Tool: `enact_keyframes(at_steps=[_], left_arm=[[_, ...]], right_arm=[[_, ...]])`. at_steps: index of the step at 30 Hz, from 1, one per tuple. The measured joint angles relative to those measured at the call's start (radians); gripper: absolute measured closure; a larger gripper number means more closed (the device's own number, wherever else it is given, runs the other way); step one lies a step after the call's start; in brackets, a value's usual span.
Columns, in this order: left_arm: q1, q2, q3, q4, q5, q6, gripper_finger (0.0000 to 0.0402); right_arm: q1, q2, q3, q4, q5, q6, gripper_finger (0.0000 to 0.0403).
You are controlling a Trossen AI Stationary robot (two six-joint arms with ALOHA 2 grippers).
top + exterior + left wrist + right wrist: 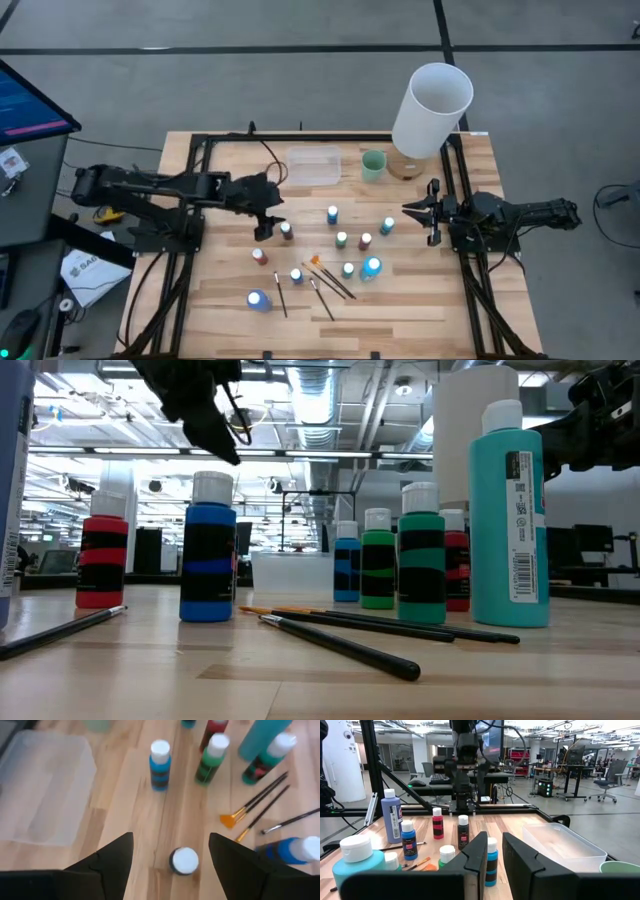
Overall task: Pick & Place Paint Supplies
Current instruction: Put the small black paint bottle into the transparent bin
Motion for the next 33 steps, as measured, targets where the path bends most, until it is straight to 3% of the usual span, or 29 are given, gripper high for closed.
enact_keyframes(at_steps=[11, 33], left_arm=[[-0.013, 0.127, -0.001, 0.017, 0.017, 0.001, 0.0146], [-0.014, 0.152, -0.072, 0.043, 0.011, 0.016, 0.0148]], right_arm=[[0.000, 0.000, 0.000, -0.002, 0.000, 0.000, 0.0349], [0.000, 0.000, 0.000, -0.011, 0.000, 0.000, 0.0349]])
